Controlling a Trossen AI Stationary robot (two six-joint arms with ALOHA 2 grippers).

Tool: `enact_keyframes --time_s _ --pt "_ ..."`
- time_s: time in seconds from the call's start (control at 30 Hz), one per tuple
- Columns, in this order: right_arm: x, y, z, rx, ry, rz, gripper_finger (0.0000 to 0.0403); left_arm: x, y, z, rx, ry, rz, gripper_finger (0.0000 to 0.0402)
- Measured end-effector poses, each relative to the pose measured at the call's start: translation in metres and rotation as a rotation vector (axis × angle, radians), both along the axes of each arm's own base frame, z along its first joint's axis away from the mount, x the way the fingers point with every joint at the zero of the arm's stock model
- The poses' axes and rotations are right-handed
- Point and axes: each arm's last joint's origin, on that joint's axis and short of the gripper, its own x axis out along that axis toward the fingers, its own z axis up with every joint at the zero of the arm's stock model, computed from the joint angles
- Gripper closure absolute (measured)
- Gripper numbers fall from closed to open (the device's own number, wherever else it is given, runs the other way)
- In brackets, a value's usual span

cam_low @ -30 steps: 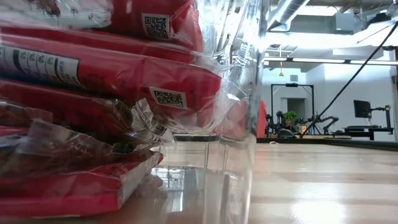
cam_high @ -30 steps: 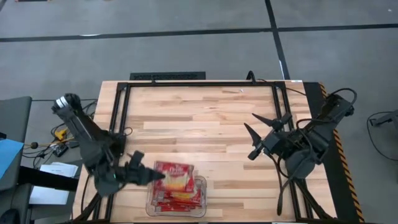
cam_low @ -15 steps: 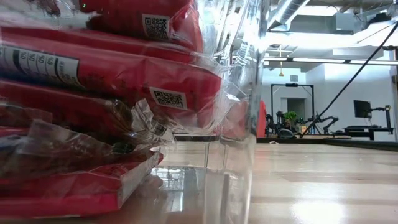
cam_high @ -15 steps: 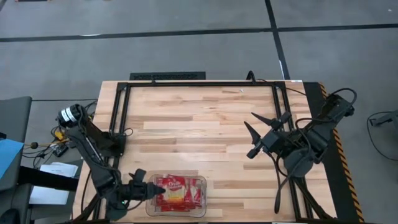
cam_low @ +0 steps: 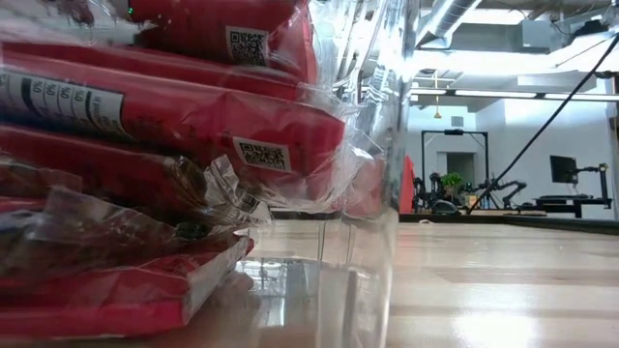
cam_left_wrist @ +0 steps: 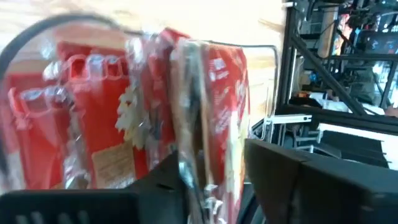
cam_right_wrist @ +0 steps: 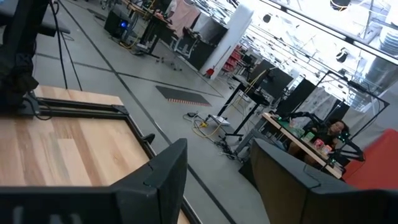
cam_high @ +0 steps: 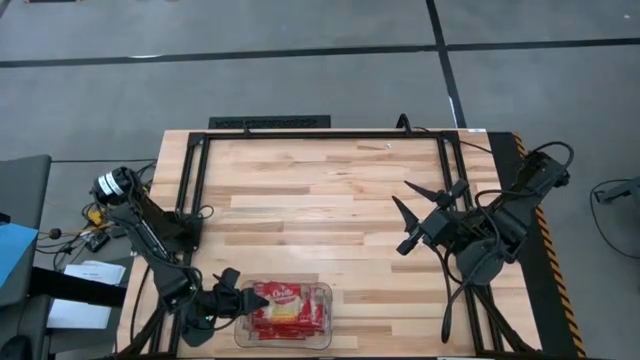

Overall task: Sort popcorn bags into baskets
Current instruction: Put the red popcorn bag into the transparent bin

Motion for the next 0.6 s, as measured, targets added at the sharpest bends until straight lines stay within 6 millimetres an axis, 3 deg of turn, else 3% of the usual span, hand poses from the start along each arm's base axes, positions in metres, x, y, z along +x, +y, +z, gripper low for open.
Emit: enact_keyframes --time_s 0.37,0.5,0.6 --pt "0.000 0.000 0.000 -0.005 0.006 0.001 0.0209 0.004 0.003 0.001 -0.050 0.043 -0.038 0.0110" --pt "0.000 0.000 0.000 -0.005 0.006 0.001 0.0211 0.000 0.006 0.007 -0.088 0.058 -0.048 0.0073" --pt "0.000 0.000 0.000 -0.002 0.003 -0.001 0.0209 -0.005 0.014 0.023 -0.069 0.030 -0.074 0.0066"
